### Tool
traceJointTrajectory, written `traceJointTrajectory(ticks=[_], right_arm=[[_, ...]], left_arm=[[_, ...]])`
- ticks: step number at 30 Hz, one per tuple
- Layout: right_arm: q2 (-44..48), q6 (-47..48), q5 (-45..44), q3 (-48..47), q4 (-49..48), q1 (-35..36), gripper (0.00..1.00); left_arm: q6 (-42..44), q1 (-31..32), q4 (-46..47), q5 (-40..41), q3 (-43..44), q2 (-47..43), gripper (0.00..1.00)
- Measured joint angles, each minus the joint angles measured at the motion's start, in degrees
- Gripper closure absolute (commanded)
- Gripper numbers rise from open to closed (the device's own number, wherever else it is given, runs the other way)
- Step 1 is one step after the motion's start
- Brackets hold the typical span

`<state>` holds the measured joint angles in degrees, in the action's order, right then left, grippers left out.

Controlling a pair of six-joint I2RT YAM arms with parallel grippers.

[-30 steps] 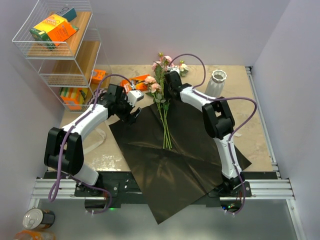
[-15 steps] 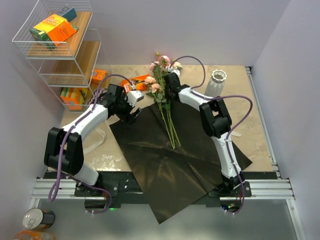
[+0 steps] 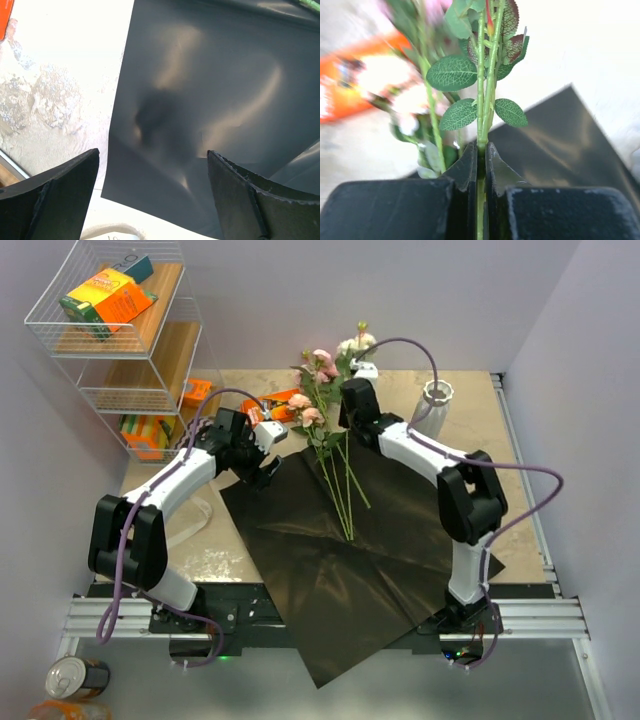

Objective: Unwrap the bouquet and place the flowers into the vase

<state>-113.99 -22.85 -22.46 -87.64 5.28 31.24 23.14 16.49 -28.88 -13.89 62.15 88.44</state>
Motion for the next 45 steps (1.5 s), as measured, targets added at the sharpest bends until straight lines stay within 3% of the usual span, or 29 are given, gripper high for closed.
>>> traceJointTrajectory(ticks=[6, 18, 29, 37, 45], right_arm=[[9.8, 4.0, -6.6, 5.2, -9.1, 4.1, 1.0], [16.7, 17.4, -16.4, 13.1, -20.3, 9.5, 1.0], [20.5, 37.4, -16.9, 1.1, -44.3, 2.3, 1.0], [20.3, 46.8, -17.6, -8.3, -54.7, -3.3, 1.0], [19.8, 53.8, -19.7, -11.1, -64.1, -8.5, 1.0]], left_arm=[[0.0, 0.0, -0.3, 0.0, 0.3, 0.0, 0.07], [0.1, 0.0, -0.5, 0.0, 0.3, -0.8, 0.07], [0.0, 0.0, -0.6, -0.5, 0.3, -1.6, 0.06], [0.1, 0.0, -0.7, -0.5, 0.3, -1.7, 0.06], [0.5, -0.1, -0.9, -0.5, 0.3, -1.7, 0.06]])
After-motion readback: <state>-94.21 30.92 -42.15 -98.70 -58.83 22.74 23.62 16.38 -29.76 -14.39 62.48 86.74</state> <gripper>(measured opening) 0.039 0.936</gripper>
